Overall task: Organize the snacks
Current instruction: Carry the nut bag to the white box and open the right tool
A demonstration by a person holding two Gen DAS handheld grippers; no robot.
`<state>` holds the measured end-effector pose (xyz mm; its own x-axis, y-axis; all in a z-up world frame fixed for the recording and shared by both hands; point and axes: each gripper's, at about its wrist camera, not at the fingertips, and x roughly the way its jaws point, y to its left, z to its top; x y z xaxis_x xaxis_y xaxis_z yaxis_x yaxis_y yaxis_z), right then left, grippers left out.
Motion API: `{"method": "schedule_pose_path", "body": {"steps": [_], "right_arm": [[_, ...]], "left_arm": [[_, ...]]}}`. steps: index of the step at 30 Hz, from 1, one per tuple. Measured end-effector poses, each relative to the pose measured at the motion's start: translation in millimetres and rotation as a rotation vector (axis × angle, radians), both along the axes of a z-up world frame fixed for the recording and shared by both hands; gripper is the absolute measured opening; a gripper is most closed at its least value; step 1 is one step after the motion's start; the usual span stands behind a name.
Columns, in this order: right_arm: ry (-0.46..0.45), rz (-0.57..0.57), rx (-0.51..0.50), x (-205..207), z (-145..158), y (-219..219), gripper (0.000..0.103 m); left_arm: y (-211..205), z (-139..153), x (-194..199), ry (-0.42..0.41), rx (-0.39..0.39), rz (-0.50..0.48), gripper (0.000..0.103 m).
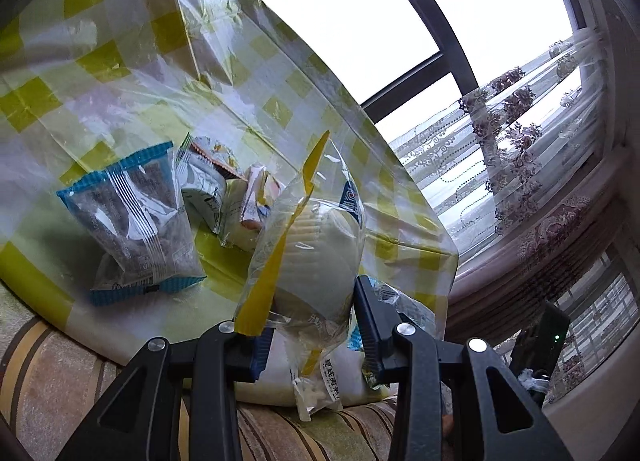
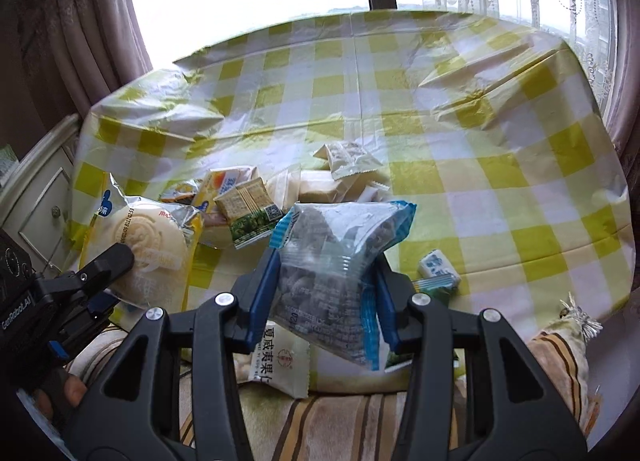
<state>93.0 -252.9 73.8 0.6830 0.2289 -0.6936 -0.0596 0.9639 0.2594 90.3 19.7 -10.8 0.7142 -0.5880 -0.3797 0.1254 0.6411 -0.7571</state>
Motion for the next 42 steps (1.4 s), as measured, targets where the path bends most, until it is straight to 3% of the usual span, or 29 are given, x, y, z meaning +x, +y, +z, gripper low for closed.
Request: {"method": "schedule_pose_path", "body": {"steps": [11, 23, 37, 42], "right_arm": [[-0.037, -0.061, 0.065, -46.7, 21.4, -50.5, 0.049], [0.001, -0.229, 0.100, -102.0, 14.5, -149.4, 0.049], [0.086, -0.446, 0.124, -150.8, -17.8, -250.8, 0.049], [0.113, -0.512, 0.115, -161.8, -27.6, -275.7, 0.051]], "left_arm": [[-33.3, 31.5, -25.9, -0.075, 0.043, -0.075, 0.038], [-124.5, 46.2, -53.5, -0.058, 0.024, -0.351, 0.038], [-251.9, 44.2, -81.6, -0.020, 0.106, -0.676, 0.039], [-283.9, 41.6, -87.3, -0.008, 0.142, -0.746, 0.039]]}}
